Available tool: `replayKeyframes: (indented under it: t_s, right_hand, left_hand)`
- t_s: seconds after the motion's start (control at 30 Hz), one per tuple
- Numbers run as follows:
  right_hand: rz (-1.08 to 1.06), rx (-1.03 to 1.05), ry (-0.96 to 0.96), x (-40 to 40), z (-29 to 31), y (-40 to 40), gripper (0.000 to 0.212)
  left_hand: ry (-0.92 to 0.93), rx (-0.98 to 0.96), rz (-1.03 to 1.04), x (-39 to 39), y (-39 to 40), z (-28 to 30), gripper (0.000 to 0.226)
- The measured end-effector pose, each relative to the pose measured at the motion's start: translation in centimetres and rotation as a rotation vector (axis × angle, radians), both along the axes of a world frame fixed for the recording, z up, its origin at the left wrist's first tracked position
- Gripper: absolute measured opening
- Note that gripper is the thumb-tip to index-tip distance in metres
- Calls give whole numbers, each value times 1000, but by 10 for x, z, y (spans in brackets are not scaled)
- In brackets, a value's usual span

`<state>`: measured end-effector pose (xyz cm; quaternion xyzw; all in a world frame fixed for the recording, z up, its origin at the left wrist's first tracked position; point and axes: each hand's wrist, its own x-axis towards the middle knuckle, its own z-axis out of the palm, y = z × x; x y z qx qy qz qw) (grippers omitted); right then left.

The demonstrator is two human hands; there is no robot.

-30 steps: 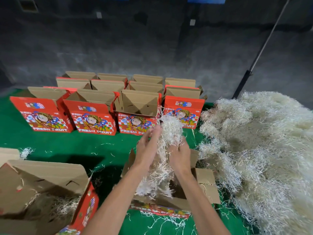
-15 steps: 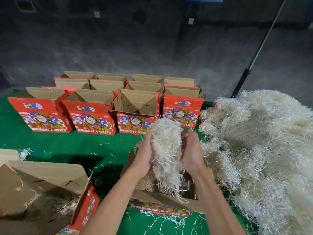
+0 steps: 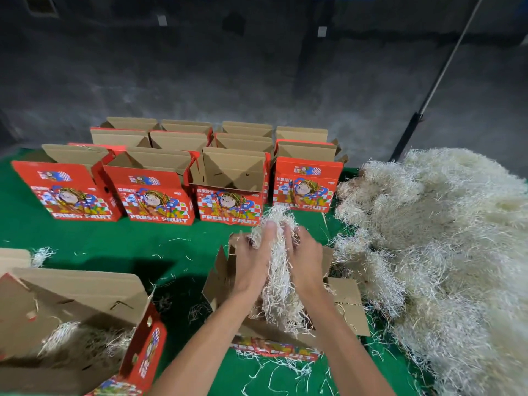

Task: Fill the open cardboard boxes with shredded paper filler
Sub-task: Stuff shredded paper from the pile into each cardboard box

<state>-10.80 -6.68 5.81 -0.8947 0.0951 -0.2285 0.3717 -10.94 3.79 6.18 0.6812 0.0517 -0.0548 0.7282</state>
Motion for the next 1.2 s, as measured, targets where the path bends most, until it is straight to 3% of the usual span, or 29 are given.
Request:
replayKeyframes:
  t_s: [0.1,0.2,0.33,0.43,0.53,0.67,0.73,0.87,0.93,1.0,1.07,1.13,1.2]
  right_hand:
    - [91,218,20,0,-1,-10,46]
    - [54,483,-33,-1,8,-37,53]
    - [23,489,-96,-5,10,-44,54]
    - [39,522,0,-9,2,-13,60]
    - [-8,363,-130,-15,-12,11,48]
    - [-58,234,-207,-11,-16,14,56]
    - [-64,416,-176,-11,-15,0,58]
    - [-268,745,-111,-11,-9,-65,51]
    - [-231,819,-50,-12,0,-70,51]
    - [-120,898,56,-11,10,-55,56]
    - [14,1092,134,-11,17,-40,64]
    - [130,1294,129,-10,27,-30,53]
    - [107,1306,85,-6,35,-22,63]
  left_hand:
    - [-57,110,-15,6,12,-8,96]
    - [62,-63,122,28,35,0,93]
    - [75,-122,139,40,42,0,103]
    - [156,-190,35,28,20,1,87]
    - [253,-248,18,12,-7,-13,66]
    - [41,-59,96,-12,-20,-19,77]
    - [24,-1,154,-2,-8,-14,69]
    - [277,-185,320,42,47,-1,65]
    - [323,-138,176,45,55,-2,74]
    - [357,-248,-26,35,43,-9,79]
    - [436,-406,-109,22,25,-18,63]
    - [511,-338,-155,14,14,-34,40]
    - [637,-223,-253,4,7,-48,39]
